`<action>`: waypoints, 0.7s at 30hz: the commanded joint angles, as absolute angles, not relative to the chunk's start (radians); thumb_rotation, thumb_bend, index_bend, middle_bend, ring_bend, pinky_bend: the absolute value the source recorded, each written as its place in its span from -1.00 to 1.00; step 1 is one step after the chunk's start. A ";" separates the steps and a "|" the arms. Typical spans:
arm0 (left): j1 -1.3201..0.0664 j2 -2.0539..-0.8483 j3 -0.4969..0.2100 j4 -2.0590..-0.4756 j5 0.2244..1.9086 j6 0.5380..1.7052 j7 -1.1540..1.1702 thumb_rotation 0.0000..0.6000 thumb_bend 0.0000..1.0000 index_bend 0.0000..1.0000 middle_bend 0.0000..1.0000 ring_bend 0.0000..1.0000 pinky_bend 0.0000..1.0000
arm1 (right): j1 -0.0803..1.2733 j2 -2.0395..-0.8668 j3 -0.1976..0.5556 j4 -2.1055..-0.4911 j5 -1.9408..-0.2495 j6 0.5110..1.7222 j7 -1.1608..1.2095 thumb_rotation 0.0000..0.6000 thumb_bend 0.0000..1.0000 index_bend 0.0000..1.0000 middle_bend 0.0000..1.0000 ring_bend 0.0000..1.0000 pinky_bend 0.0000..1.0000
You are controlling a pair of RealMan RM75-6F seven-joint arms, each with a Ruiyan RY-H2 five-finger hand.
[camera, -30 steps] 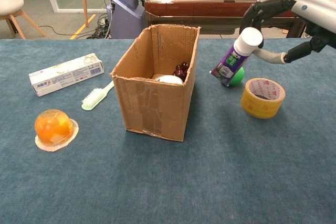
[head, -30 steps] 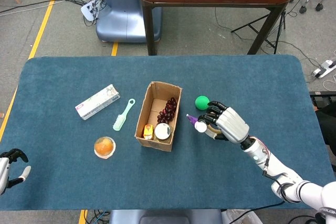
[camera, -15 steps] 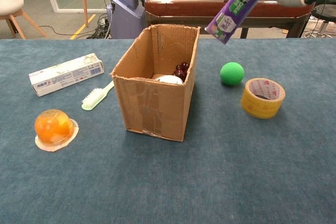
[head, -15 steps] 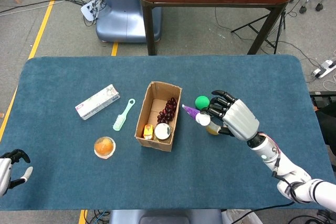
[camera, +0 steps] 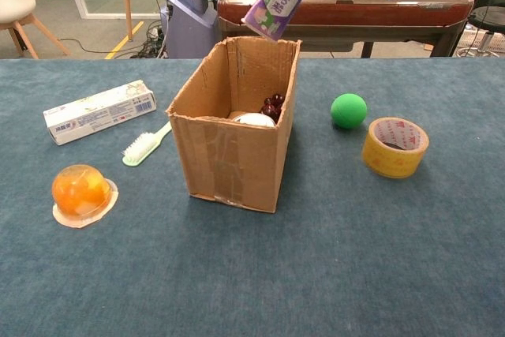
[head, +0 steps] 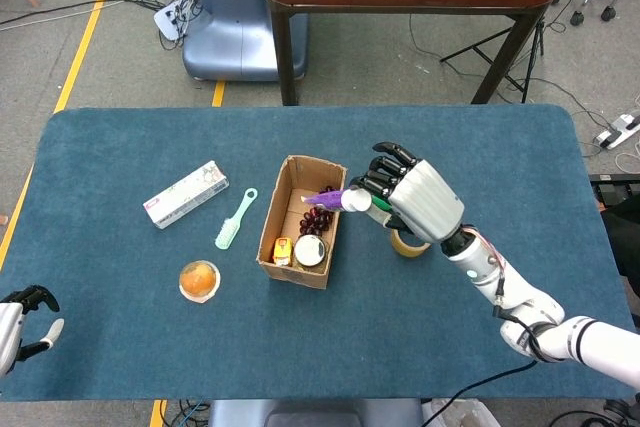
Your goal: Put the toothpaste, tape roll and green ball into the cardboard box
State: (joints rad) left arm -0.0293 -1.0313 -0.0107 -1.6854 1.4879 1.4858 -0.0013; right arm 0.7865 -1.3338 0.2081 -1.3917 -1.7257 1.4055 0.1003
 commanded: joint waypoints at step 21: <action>-0.026 -1.021 -0.004 -1.688 1.502 1.492 -0.028 1.00 -0.45 0.06 -0.13 -0.09 0.30 | 0.865 -1.503 0.190 -1.209 -1.627 1.232 0.091 1.00 -1.00 -0.59 -0.10 -0.33 -0.45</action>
